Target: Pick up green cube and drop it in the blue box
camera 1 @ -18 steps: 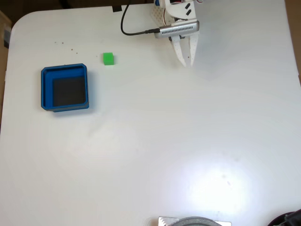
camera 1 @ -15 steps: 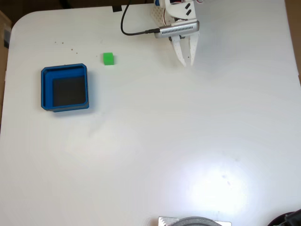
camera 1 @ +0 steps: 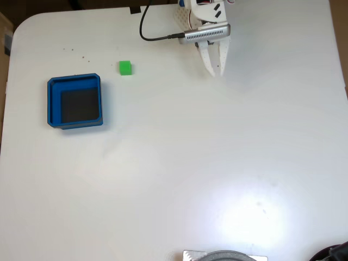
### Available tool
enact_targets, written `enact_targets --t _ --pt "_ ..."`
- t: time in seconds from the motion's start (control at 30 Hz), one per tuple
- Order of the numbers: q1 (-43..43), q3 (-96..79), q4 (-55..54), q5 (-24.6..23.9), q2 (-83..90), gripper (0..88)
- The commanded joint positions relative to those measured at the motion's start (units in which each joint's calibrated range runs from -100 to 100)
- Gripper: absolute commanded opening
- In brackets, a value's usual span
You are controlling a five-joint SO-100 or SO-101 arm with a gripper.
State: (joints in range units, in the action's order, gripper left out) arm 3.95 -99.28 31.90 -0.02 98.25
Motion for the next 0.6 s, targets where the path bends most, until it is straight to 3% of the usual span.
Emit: enact_targets --t 0.0,0.57 --pt "0.4 -0.5 -1.3 0.1 0.7 2.5" --pt "-4.3 -0.4 -1.3 0.1 0.7 2.5"
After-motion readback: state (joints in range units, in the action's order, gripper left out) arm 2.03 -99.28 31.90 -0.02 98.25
